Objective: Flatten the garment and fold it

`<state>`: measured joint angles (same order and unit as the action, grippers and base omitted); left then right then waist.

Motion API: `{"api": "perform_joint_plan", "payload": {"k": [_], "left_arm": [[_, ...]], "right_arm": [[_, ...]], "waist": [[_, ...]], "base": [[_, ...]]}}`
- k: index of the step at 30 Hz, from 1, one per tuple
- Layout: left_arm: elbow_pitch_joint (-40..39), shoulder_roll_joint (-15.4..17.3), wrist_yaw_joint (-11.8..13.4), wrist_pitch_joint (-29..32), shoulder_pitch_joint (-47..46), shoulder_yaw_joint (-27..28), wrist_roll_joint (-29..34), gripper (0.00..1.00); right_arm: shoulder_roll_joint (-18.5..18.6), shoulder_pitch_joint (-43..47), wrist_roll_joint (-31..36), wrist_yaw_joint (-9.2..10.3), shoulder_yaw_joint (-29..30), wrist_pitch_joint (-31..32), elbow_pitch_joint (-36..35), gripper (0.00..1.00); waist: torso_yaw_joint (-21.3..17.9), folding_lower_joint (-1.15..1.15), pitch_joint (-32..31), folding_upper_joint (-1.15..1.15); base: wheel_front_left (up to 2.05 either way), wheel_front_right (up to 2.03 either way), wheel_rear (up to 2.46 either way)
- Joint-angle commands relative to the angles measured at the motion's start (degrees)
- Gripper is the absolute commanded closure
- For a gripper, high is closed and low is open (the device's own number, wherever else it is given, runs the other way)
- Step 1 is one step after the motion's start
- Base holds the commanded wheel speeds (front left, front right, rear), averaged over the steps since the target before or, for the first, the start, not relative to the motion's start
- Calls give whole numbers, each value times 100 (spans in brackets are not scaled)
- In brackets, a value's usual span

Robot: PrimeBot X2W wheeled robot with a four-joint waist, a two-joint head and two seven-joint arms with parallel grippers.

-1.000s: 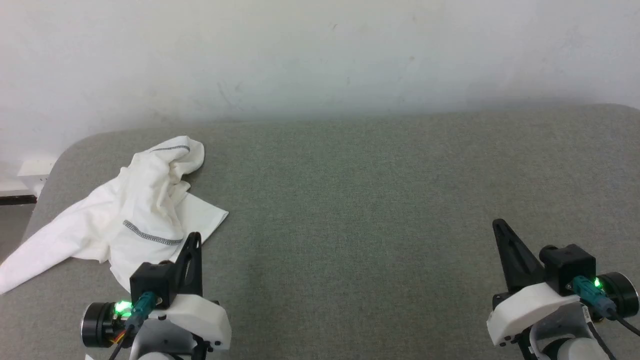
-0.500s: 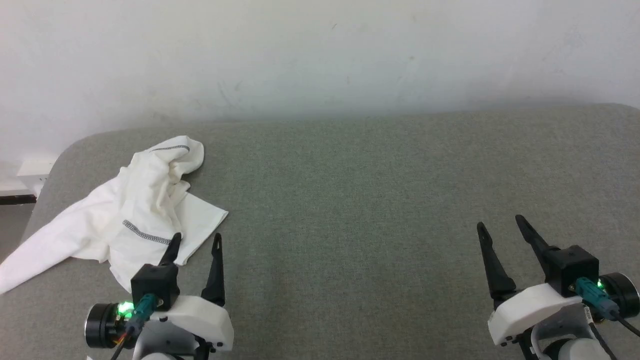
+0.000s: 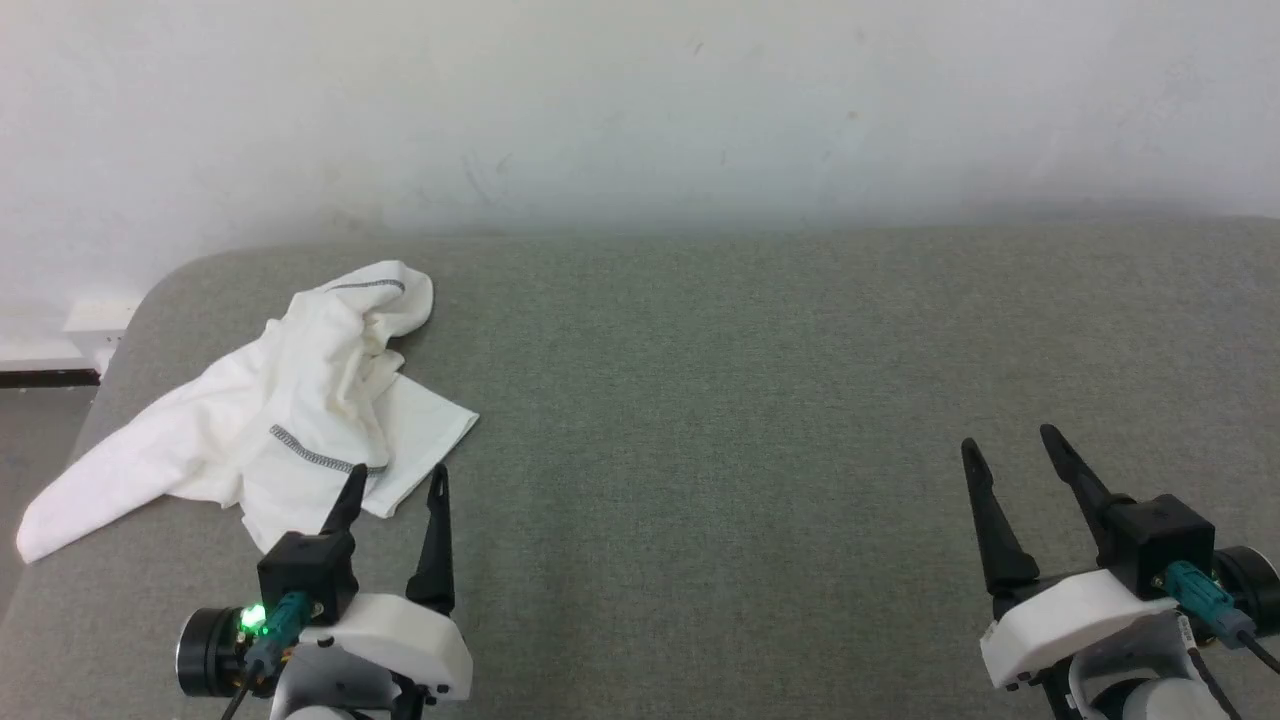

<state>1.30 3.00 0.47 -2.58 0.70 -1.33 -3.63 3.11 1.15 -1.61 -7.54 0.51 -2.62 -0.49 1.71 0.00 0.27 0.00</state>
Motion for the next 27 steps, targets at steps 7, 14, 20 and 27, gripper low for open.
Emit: {"api": "perform_joint_plan", "payload": {"k": [7,14,20,27], "left_arm": [[11,-3,-27,-135,-110,41,-192,0],[-9,-4,-24,-219,-115,103,-331,0],[-14,-5,-17,-279,-91,152,-417,0],[25,-5,-28,-363,-53,197,-465,0]], "right_arm": [[-7,10,-19,1,-21,-131,-78,0],[-8,24,25,2,-75,-215,-124,0],[-9,28,73,2,-128,-275,-160,0],[-10,63,110,2,-223,-359,-188,0]], "waist": [[300,0,24,0],[605,0,33,0],[810,0,35,0],[1082,0,6,0]], "base": [[0,0,0],[0,0,0],[0,0,0],[0,0,0]]}}
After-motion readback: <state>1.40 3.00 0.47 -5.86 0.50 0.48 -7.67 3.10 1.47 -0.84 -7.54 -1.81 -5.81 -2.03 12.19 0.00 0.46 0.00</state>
